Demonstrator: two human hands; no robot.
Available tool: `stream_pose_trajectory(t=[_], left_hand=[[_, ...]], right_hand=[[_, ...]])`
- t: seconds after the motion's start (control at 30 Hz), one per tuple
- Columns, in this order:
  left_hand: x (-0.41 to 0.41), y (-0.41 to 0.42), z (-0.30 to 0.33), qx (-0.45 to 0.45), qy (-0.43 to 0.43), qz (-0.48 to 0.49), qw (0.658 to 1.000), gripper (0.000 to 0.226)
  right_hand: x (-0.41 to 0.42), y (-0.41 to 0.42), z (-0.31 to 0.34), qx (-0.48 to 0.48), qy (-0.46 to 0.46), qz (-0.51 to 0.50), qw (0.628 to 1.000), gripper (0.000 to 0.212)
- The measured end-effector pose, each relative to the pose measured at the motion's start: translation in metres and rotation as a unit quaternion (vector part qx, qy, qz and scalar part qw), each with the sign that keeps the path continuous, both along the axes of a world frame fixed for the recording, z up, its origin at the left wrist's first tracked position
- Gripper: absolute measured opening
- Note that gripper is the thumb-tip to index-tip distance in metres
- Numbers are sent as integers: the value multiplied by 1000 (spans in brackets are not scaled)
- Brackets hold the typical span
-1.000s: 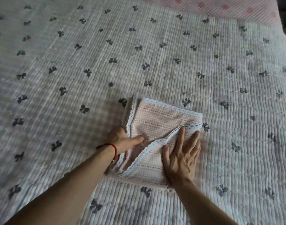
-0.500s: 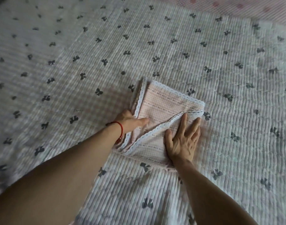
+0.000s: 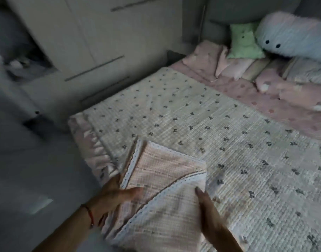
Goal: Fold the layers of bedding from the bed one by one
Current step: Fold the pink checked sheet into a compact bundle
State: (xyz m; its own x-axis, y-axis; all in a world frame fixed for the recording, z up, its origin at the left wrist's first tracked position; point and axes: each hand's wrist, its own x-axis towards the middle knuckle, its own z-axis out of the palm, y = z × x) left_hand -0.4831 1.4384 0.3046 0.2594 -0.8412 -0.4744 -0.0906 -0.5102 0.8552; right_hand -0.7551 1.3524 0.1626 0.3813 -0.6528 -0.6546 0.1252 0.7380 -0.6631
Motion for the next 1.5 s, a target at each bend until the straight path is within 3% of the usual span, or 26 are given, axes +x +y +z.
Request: stream_pose_trajectory(t=[0.03, 0.1, 0.17, 0.27, 0.43, 0.53, 0.63, 0.8, 0.93, 1.1, 1.17, 1.3, 1.4, 1.5], left_hand=[[13, 30, 10, -6, 0, 47, 999, 68], [36, 102, 28, -18, 12, 142, 990, 58], [48, 161, 38, -30, 53, 221, 973, 43], [51, 242, 44, -46, 87, 357, 929, 61], [19, 411, 23, -102, 131, 553, 816, 48], [-22, 527, 6, -136, 164, 651, 728, 47], [-60, 607, -13, -170, 169, 711, 661, 48], [-130, 716, -52, -202, 239, 770, 556, 43], [-169, 766, -84, -222, 273, 803, 481, 36], [-190, 775, -130, -234, 329, 826, 394, 47], [-190, 770, -146, -226, 337, 836, 369, 43], [-189, 761, -182, -210, 342, 871, 284, 41], [-178, 754, -212, -188, 344, 891, 228, 41], [-161, 764, -255, -168, 333, 904, 207, 39]], right_hand=[[14, 4, 16, -10, -15, 20, 1000, 94], [57, 20, 56, -43, -69, 107, 991, 86], [98, 40, 95, -100, -50, 170, 979, 79], [158, 78, 135, -201, -48, 275, 939, 51], [245, 204, 154, -272, -42, 439, 856, 32], [277, 310, 148, -267, -37, 555, 787, 41], [290, 393, 132, -266, -41, 647, 714, 53], [283, 533, 103, -264, -5, 752, 603, 42], [275, 614, 78, -289, 24, 797, 530, 45], [289, 660, 38, -298, 76, 843, 441, 75], [302, 674, 17, -282, 98, 867, 398, 68], [336, 706, -31, -214, 148, 909, 326, 48], [362, 731, -77, -195, 197, 927, 254, 47], [384, 760, -125, -198, 218, 927, 232, 39]])
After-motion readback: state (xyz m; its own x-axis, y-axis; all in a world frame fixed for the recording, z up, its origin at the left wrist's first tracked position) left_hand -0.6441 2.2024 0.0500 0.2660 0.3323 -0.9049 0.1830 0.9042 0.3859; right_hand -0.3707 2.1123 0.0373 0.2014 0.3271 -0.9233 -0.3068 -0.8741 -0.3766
